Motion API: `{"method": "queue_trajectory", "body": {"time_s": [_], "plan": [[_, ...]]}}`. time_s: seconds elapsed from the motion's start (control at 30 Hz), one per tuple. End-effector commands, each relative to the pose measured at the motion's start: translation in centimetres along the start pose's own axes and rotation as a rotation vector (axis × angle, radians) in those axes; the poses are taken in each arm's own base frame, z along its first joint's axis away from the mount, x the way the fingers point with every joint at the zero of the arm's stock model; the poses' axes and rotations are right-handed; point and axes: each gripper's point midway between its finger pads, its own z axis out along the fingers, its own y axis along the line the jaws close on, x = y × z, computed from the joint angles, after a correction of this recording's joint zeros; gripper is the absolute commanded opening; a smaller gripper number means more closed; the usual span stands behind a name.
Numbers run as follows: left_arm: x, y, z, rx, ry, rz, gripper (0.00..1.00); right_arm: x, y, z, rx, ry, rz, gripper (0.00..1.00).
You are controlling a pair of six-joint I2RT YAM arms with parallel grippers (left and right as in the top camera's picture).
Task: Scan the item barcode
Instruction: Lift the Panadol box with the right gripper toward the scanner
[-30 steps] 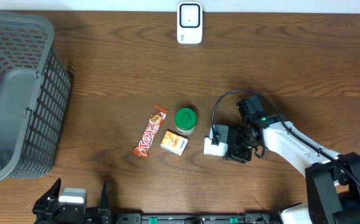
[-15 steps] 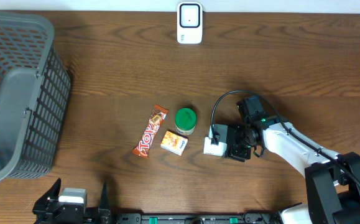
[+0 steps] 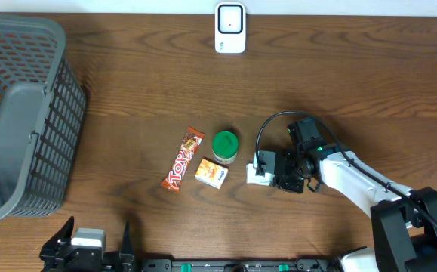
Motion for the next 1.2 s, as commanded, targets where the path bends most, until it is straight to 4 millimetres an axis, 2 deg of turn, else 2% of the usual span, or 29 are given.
{"method": "queue_trajectory", "body": {"time_s": [0.0,0.2,0.3,0.6,0.77,0.9,1.07,1.17], "plan": [[-0.1,0.2,-0.2,-0.01,-0.007,0.004,0.96,2.0,1.4,0.9,-0.049,0.079,0.097,0.33],[-0.1,0.2,-0.2,-0.01,-0.007,0.004,0.97,-0.1,2.7,-0.5,-0.153,0.017,0.187,0.31],[-0.1,0.2,-0.2,-0.01,-0.007,0.004,0.96,-1.9,2.9,-1.9,-0.195,-0.034,0.239,0.3],[-0.1,0.2,-0.2,-0.01,-0.007,0.004,0.96,-9.7,4.2,-9.0,-0.409,-0.279,0.39,0.32],[-0.1,0.2,-0.2,-0.01,-0.007,0.004,0.96,-13.4,3.9,-11.5,-0.534,-0.415,0.564,0.31],[-0.1,0.2,-0.2,-0.01,-0.007,0.004,0.96,-17.0,2.7,-13.8,-0.647,-0.59,0.631,0.32],[-0.1,0.2,-0.2,-0.01,-0.007,0.004,0.97,-20.1,-0.9,-15.5,-0.632,-0.709,0.714,0.26],[-0.1,0.2,-0.2,-0.01,-0.007,0.004,0.96,-22.0,-2.2,-16.9,-0.638,-0.773,0.736,0.26]]}}
